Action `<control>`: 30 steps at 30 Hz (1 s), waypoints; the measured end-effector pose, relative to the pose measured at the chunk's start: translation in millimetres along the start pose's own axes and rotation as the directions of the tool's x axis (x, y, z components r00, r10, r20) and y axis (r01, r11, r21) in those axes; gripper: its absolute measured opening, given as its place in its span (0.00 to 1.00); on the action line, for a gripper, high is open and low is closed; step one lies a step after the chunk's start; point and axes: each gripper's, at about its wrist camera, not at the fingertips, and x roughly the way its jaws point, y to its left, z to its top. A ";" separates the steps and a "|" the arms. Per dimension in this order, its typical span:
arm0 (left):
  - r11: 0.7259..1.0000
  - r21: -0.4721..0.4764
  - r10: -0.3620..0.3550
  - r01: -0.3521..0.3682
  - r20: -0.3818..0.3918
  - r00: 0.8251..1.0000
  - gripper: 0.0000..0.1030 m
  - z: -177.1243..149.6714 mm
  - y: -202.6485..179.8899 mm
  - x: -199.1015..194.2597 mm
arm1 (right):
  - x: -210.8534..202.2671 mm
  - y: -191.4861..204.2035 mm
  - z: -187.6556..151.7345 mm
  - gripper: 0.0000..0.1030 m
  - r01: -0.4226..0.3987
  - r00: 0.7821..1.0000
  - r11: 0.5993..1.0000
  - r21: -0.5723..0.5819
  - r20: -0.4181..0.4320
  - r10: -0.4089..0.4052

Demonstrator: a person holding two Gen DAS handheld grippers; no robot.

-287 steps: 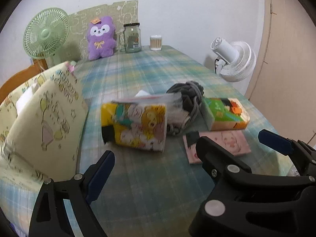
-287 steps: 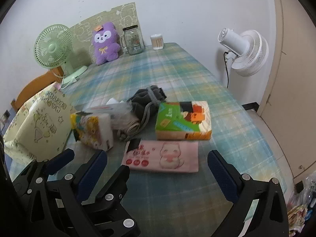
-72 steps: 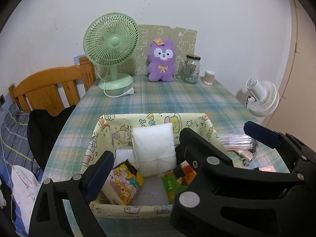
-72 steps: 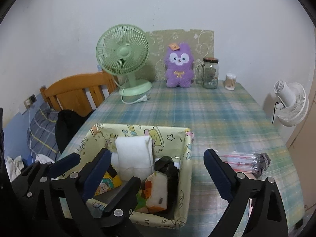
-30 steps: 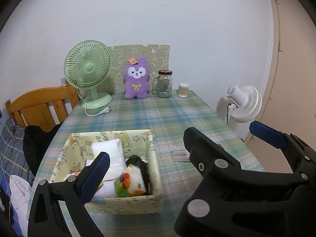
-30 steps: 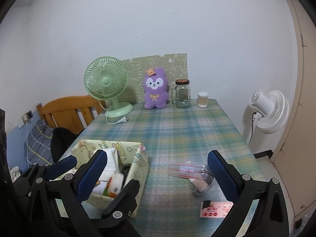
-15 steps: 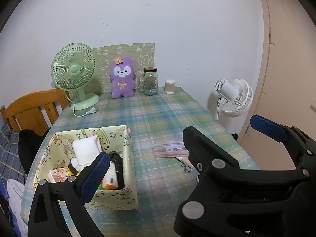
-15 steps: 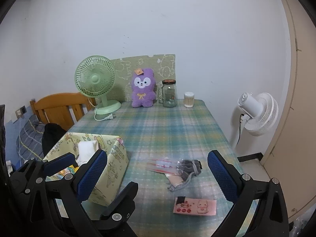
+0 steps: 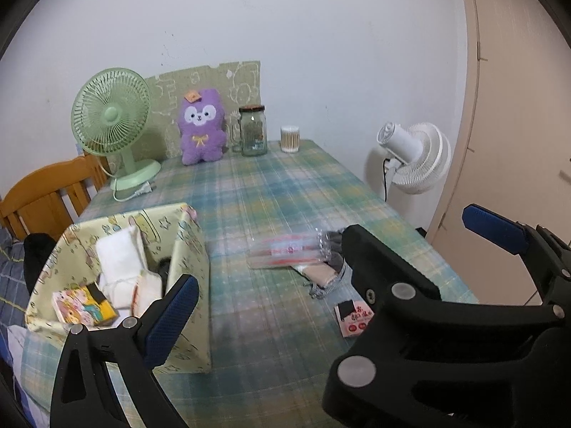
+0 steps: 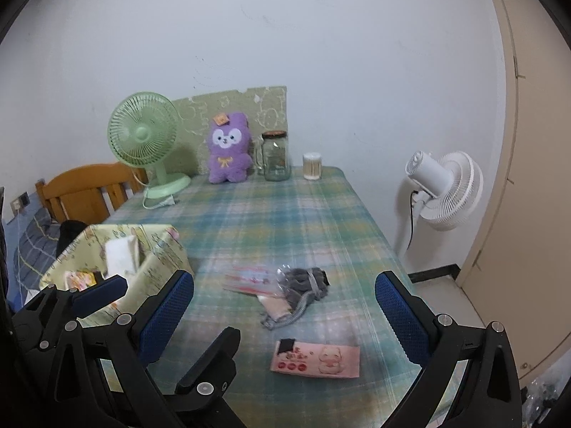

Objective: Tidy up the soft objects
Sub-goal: 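Move right tool to the pink cat packet while left tool moves toward the straw bag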

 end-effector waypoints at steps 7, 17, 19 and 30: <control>1.000 0.011 -0.008 0.008 -0.040 0.999 0.99 -15.6 -9.5 19.0 | 17.9 -11.5 -19.8 1.00 0.013 0.999 1.000 0.023 -0.051 -0.011; 0.998 0.051 -0.036 0.042 -0.126 0.991 0.96 -40.1 -23.3 47.7 | 42.8 -28.4 -52.4 1.00 0.027 0.988 0.999 0.048 -0.153 -0.019; 0.998 0.057 -0.032 0.041 -0.148 0.989 0.96 -43.7 -24.2 55.0 | 46.5 -30.1 -56.1 1.00 0.027 0.986 0.998 0.048 -0.167 -0.019; 0.997 0.073 -0.011 0.026 -0.209 0.978 0.96 -53.8 -27.1 83.5 | 67.1 -43.2 -73.3 1.00 0.041 0.971 0.994 0.103 -0.239 -0.015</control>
